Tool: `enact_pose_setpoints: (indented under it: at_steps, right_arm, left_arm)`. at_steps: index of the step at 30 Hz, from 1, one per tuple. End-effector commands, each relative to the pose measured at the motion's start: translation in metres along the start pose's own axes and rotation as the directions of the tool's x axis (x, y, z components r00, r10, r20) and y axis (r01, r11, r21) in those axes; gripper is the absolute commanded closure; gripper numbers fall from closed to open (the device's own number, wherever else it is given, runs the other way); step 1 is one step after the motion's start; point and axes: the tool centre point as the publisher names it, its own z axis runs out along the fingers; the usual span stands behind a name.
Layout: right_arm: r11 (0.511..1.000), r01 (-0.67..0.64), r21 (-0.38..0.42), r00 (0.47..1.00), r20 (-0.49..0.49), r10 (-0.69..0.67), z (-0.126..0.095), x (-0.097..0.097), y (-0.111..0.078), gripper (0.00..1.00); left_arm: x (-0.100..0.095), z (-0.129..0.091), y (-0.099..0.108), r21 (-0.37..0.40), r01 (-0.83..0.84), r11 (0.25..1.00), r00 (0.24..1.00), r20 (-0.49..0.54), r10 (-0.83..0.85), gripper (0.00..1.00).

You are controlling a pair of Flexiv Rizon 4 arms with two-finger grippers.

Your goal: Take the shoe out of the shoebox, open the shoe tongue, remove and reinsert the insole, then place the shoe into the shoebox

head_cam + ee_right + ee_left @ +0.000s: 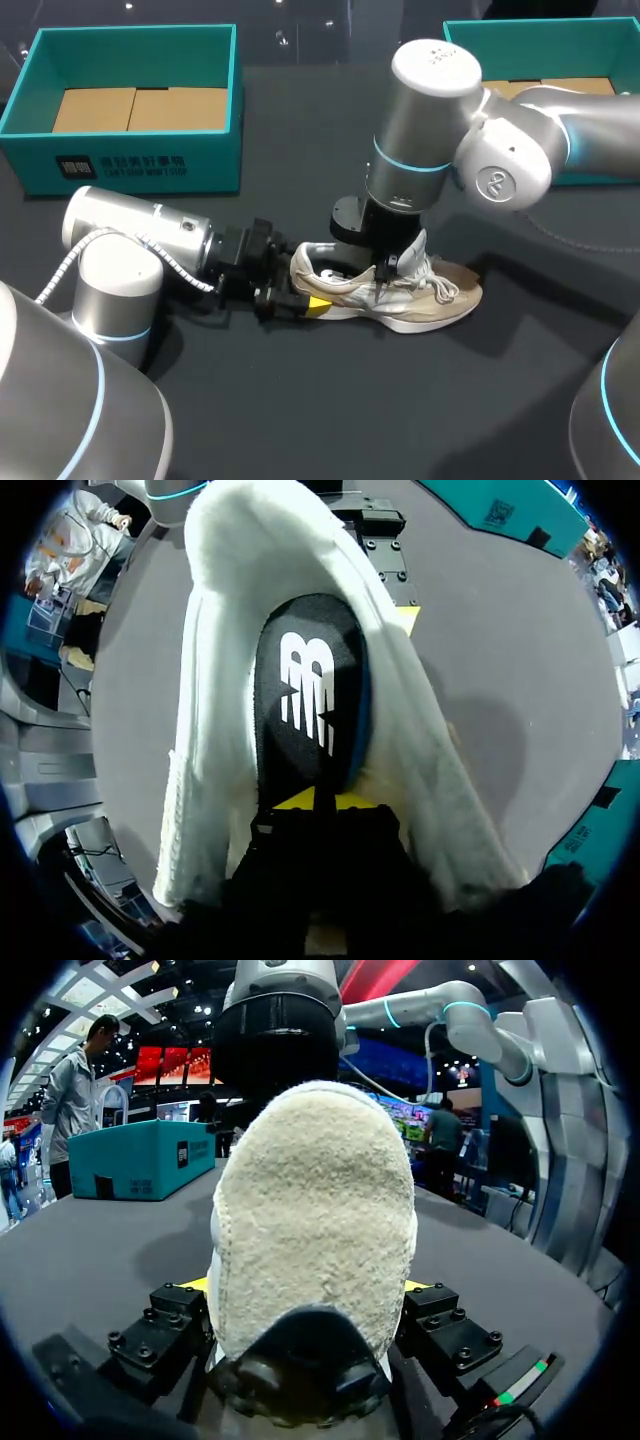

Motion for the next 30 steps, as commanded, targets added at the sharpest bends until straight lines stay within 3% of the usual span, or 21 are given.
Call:
enact_pose_setpoints:
  at_steps: [1,8,12,18,25,30]
  right_arm:
    - [1.000,-0.011,-0.007,1.000,0.017,0.011,0.020,0.020,-0.003,1.00]
    - [0.996,0.004,-0.090,0.996,0.089,0.005,0.003,0.025,-0.007,1.00]
    - [0.976,0.076,-0.204,0.989,0.144,-0.047,-0.007,0.021,-0.009,1.00]
    - [0.915,0.198,-0.352,0.967,0.225,-0.123,-0.018,0.013,-0.011,1.00]
    - [0.842,0.275,-0.465,0.950,0.264,-0.165,-0.022,0.006,-0.020,1.00]
    - [0.817,0.317,-0.482,0.939,0.280,-0.200,-0.029,0.003,-0.020,1.00]
  left_arm:
    - [0.000,0.001,0.001,0.001,0.001,1.000,1.000,0.002,-0.001,1.00]
    - [0.000,0.001,0.001,0.001,0.001,1.000,1.000,0.002,-0.001,1.00]
    - [0.000,0.001,0.001,0.001,0.001,1.000,1.000,0.002,-0.001,1.00]
    - [0.000,0.001,0.001,0.001,0.001,1.000,1.000,0.002,-0.001,1.00]
    - [0.000,0.001,0.001,0.001,0.001,1.000,1.000,0.002,-0.001,1.00]
    - [0.000,0.001,0.001,0.001,0.001,1.000,1.000,0.002,-0.001,1.00]
